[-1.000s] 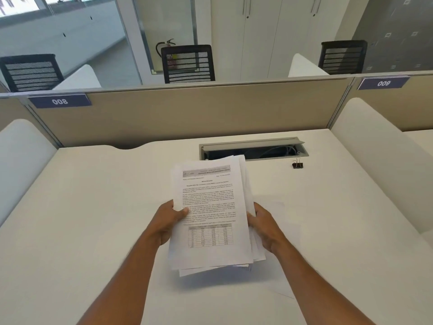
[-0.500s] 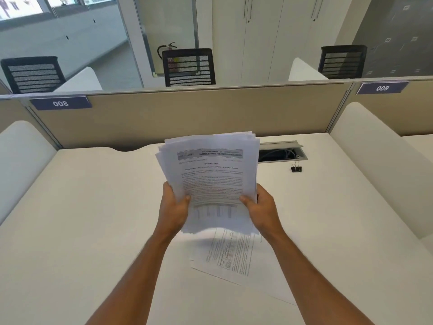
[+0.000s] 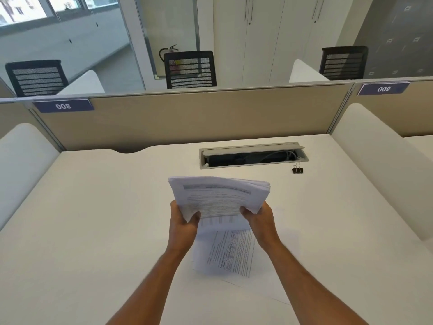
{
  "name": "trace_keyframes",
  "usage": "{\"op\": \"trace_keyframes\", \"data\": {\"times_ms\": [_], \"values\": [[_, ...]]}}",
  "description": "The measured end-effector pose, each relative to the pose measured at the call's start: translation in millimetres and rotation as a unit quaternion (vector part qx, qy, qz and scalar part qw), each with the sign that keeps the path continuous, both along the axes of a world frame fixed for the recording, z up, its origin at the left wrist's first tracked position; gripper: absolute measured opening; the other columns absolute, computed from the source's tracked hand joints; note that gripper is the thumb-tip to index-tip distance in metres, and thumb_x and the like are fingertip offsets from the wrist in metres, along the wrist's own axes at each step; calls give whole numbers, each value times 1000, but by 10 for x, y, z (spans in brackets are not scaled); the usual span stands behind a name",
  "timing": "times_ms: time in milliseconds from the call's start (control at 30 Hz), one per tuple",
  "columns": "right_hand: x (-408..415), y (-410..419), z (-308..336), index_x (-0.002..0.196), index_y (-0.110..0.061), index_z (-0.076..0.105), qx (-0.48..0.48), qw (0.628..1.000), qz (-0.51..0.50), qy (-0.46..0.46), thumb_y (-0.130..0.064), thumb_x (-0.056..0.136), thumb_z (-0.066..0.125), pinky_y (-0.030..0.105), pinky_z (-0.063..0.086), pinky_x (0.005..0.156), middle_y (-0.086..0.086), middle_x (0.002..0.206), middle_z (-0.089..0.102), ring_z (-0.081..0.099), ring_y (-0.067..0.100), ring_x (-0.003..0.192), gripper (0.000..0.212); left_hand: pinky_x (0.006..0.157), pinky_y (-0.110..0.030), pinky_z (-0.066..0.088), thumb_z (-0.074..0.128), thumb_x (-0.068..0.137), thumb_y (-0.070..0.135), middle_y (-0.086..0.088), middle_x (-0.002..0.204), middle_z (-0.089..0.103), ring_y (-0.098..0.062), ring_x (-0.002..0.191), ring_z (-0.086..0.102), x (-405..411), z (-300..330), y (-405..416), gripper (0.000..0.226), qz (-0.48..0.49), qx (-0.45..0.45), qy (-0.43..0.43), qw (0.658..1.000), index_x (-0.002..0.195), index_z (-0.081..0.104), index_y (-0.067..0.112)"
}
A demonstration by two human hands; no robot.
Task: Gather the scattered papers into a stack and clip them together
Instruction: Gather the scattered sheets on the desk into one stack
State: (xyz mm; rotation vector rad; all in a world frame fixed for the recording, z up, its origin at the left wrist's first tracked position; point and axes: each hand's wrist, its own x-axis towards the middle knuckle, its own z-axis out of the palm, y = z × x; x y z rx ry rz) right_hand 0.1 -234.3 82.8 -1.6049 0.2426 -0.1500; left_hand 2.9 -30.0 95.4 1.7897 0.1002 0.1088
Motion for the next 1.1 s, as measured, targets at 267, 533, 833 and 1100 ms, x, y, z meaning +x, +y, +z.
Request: {"op": "trace_keyframes", "data": {"times_ms": [267, 533, 833, 1100], "values": [[51, 22, 123, 117, -23, 63, -7, 1000, -4, -18, -4, 92, 67, 18, 59, 74, 4, 107, 69, 65, 17, 103, 32, 75, -9, 54, 66, 92, 1, 17, 112, 53, 1, 104, 56, -1, 37, -87, 52, 17, -21, -14, 1000, 130, 37, 20], [74, -30, 74, 122, -20, 63, 15, 1000, -5, 11, -5, 88, 71, 43, 57, 93, 6, 115, 70, 65, 24, 109, 38, 69, -16, 57, 73, 90, 23, 2, 111, 59, -15, 105, 61, 62, 335, -50, 53, 38, -81, -67, 994, 131, 41, 16], [115, -26, 127, 117, -29, 61, 10, 1000, 4, 5, -6, 88, 71, 31, 54, 86, 1, 112, 69, 64, 17, 102, 38, 55, -8, 45, 64, 93, 43, 1, 99, 62, -14, 84, 59, 357, 803, -166, 32, 148, -57, -102, 982, 112, 57, 18], [134, -51, 66, 114, -33, 64, -6, 999, 24, 37, -12, 92, 68, 30, 53, 84, -1, 112, 70, 64, 19, 104, 30, 65, -15, 54, 68, 93, 34, 3, 105, 61, -14, 92, 62, 312, 640, -107, 38, 79, -46, -84, 992, 123, 51, 17]]}}
